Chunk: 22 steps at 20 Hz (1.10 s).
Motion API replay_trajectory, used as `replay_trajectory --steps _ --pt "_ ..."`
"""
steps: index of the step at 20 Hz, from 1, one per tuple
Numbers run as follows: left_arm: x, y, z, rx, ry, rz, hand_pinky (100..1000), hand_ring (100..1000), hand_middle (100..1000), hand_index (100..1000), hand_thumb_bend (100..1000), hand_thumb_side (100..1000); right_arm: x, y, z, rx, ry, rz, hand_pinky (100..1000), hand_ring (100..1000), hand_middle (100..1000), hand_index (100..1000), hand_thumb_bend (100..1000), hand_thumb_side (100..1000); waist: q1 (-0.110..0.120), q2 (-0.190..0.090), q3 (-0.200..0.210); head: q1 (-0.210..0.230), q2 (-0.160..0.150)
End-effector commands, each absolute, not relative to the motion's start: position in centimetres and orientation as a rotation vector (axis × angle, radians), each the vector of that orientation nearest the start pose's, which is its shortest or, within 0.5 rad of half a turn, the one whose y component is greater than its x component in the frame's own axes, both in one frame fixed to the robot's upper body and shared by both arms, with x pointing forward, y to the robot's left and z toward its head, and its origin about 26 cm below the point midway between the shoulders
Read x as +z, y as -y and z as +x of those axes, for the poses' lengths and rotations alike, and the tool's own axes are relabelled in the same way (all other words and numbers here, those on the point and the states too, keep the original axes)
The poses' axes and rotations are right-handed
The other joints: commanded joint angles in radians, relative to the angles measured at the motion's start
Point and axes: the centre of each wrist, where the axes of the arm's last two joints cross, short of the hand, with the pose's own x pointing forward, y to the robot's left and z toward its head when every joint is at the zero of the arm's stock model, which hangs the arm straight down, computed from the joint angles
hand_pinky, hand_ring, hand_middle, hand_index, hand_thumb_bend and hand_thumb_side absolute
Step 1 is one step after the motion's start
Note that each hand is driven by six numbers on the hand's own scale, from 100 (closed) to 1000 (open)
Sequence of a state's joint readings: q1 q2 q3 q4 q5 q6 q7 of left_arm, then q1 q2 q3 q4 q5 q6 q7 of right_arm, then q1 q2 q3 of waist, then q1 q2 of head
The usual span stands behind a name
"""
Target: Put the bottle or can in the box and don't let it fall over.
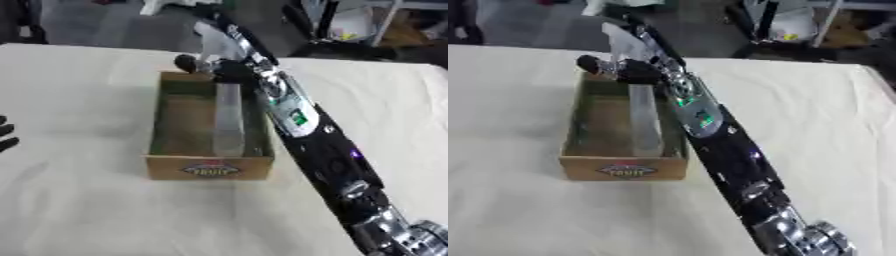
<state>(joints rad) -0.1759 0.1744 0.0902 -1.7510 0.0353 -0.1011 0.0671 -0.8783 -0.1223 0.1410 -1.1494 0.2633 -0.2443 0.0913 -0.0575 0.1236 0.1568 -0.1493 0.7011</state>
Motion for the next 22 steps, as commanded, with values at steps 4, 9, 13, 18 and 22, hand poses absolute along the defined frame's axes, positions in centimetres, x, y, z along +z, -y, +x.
replay_trajectory --steps 4,9,13,18,22 --pt "10.3 -28.5 31.2 -0.032 2.052 0.184 752 764 713 815 339 828 18.8 17.0 45.6 0.820 2.180 -0.158 788 872 953 1000 811 556 0.004 -0.018 -0.014 0.013 -0.002" --pt "10.2 -28.7 31.1 -0.027 2.050 0.191 752 763 712 815 340 828 17.9 18.6 45.6 0.838 2.136 -0.167 784 868 943 1000 811 543 0.003 -0.021 -0.021 0.018 -0.003" --pt "10.2 -28.6 31.1 -0.026 2.050 0.190 752 763 712 815 340 828 17.5 19.6 45.4 0.865 2.112 -0.165 781 864 938 1000 802 542 0.000 -0.022 -0.024 0.016 -0.006" --pt "10.1 -28.8 31.1 -0.019 2.046 0.199 752 762 711 815 342 828 17.5 22.8 44.7 0.840 2.103 -0.193 772 855 922 1000 778 540 -0.006 -0.024 -0.031 0.024 -0.008" --pt "10.1 -29.0 31.1 -0.013 2.044 0.208 752 761 710 814 342 827 17.7 26.7 43.2 0.750 2.111 -0.222 764 848 912 1000 766 556 -0.011 -0.023 -0.046 0.035 -0.015"
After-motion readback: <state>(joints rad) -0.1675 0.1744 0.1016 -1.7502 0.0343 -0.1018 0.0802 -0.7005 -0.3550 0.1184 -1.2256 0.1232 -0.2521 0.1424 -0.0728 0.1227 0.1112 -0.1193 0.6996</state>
